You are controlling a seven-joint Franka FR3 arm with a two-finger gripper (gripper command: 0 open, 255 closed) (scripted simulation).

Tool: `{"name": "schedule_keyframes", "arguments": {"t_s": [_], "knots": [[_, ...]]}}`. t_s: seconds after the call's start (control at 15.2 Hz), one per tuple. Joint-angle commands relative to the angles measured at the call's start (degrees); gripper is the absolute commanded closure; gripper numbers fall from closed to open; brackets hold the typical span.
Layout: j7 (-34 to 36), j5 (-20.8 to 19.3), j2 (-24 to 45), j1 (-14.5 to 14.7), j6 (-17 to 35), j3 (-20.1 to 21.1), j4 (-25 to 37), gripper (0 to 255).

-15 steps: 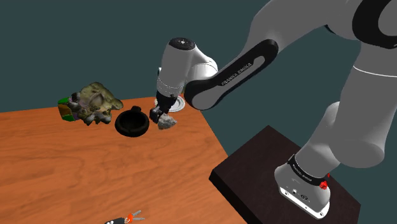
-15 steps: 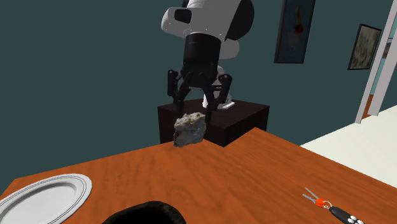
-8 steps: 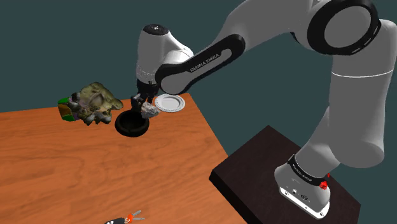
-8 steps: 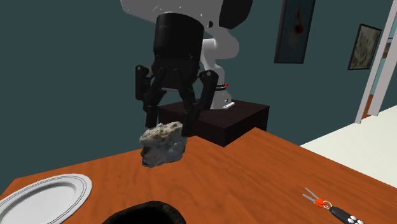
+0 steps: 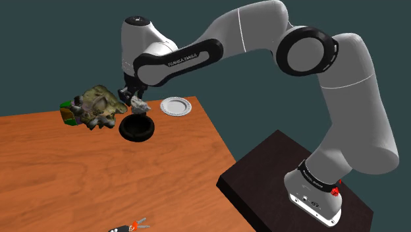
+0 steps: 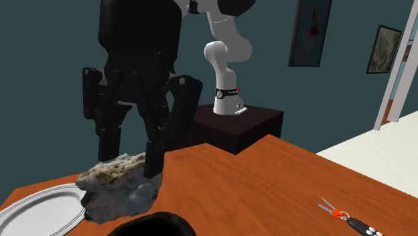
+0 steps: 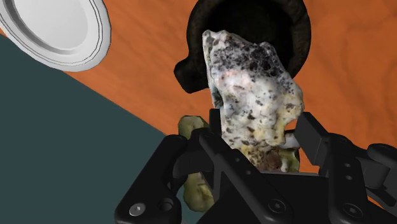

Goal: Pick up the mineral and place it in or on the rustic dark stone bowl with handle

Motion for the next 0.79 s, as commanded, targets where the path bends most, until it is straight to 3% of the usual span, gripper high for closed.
{"name": "schedule_keyframes", "arguments": {"t_s": [0.0, 0.73], "knots": [[0.11, -0.19, 1.25, 0.22, 0.41, -0.19, 0.87, 255], [1.36, -1.42, 5.84, 0.74, 5.66, -1.3, 0.19, 255]]}}
